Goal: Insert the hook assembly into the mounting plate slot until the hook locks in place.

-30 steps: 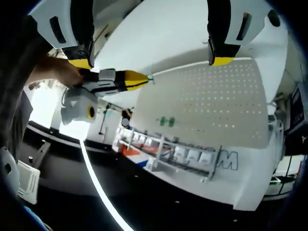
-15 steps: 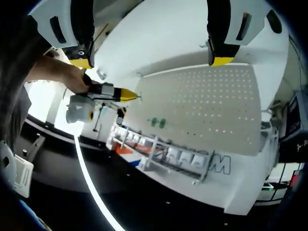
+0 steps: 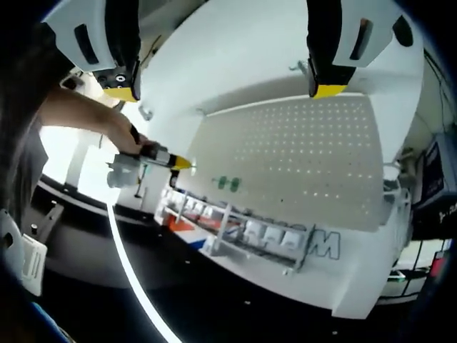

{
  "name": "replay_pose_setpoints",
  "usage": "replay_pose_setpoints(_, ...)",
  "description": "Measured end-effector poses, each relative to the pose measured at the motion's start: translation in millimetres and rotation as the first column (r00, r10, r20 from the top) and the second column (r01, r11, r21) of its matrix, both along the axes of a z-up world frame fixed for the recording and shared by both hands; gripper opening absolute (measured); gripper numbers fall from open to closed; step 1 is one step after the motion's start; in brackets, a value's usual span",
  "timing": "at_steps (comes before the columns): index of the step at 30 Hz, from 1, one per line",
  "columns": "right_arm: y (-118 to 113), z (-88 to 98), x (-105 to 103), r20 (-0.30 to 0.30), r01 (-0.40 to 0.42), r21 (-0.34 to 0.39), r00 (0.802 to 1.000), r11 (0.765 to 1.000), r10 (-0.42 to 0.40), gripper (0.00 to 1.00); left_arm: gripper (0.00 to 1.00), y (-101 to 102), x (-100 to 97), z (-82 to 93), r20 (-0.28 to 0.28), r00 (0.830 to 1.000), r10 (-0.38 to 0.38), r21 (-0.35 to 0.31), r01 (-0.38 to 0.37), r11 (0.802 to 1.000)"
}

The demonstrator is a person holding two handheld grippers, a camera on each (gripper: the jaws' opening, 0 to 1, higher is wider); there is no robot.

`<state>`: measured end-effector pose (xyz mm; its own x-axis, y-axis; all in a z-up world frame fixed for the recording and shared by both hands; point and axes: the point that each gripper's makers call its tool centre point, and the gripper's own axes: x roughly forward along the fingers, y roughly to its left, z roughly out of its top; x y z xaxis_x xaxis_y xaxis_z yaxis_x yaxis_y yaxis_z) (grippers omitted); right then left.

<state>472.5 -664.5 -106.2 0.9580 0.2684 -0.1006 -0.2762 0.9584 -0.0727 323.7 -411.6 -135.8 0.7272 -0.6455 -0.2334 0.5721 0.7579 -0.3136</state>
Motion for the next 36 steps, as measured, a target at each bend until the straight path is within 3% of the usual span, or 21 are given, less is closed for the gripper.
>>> replay_pose_setpoints(4,-13.7,-1.5,12.8,0.012,0.047,-0.010,0.999,0.999,-0.047,0.00,0.99,7.4,5.0,2.7,0.005,1.000,0.014,0.003,-0.014,1.000)
replay_pose_setpoints(13,-37.8,8.1,38.4,0.055,0.125,0.061,0.990,0.990,-0.128,0.00,0.99,11.9,10.9,1.6,0.001,1.000,0.030,0.013,-0.030,0.999)
replay_pose_setpoints(27,-43.8,18.0,75.9,0.084,0.153,0.077,0.984,0.985,-0.159,0.00,0.98,15.1,14.5,1.7,0.016,0.999,0.036,0.054,-0.036,0.998)
replay_pose_setpoints(31,-48.2,27.0,87.2,0.129,0.162,0.080,0.977,0.984,-0.171,0.00,0.98,19.3,15.3,0.6,0.012,0.999,0.049,0.055,-0.050,0.997)
replay_pose_setpoints(36,-50.9,29.6,100.3,0.136,0.163,0.107,0.975,0.981,-0.177,0.00,0.97,22.0,17.3,-0.4,0.007,0.998,0.064,0.051,-0.064,0.997)
